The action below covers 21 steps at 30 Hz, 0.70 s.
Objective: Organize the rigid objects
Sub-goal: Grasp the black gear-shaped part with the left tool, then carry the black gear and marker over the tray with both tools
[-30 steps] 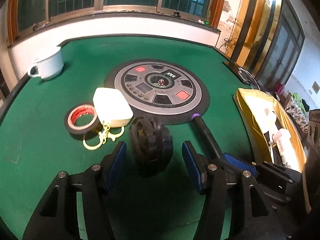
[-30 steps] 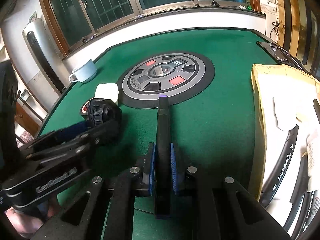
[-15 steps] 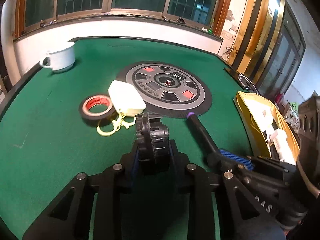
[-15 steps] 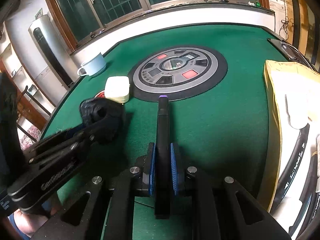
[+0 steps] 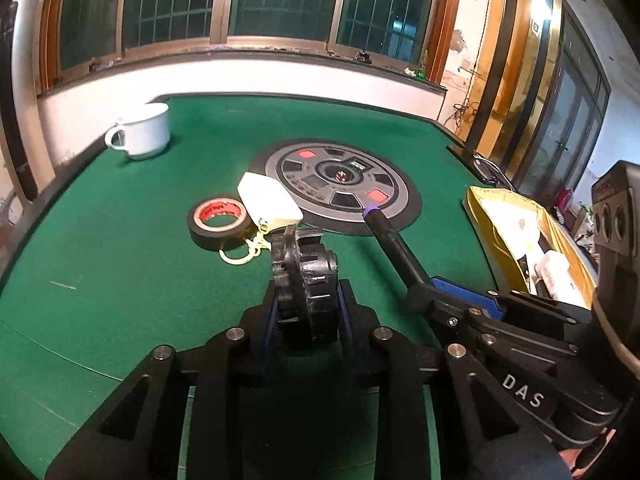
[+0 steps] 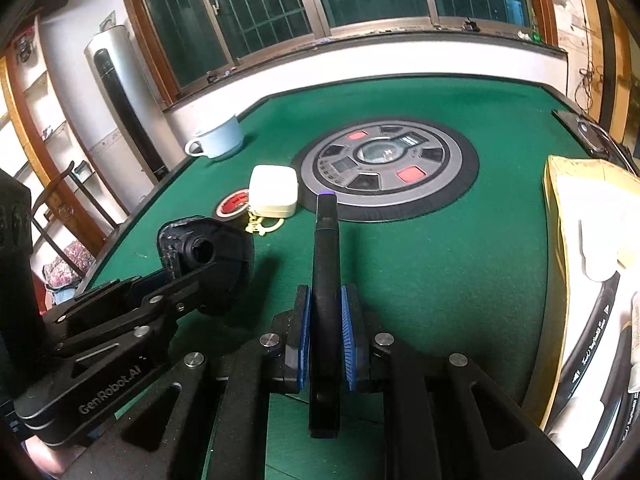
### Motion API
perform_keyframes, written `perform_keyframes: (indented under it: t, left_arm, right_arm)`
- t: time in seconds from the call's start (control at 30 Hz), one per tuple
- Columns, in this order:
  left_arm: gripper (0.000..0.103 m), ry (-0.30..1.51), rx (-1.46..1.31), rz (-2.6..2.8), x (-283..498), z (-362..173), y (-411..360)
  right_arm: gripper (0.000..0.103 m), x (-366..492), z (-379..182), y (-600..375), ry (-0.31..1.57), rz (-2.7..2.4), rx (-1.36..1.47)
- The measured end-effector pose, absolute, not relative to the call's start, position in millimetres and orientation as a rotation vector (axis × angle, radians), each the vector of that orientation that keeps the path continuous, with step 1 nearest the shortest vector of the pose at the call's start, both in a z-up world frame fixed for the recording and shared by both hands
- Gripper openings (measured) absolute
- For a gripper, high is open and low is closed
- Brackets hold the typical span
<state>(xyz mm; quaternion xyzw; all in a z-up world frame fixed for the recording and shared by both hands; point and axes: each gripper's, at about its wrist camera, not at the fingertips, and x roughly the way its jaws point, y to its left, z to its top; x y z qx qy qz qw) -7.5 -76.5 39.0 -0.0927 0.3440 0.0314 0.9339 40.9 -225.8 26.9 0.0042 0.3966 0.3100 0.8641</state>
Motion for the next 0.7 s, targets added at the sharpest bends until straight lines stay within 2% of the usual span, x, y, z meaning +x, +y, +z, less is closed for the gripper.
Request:
perform_keyframes:
  t: [0.7]
  left_arm:
    - [0.024, 0.644, -0.062, 0.096, -18, 50, -105]
  right_arm:
    - [0.013, 8, 48, -245, 0.711, 0.641, 0.035]
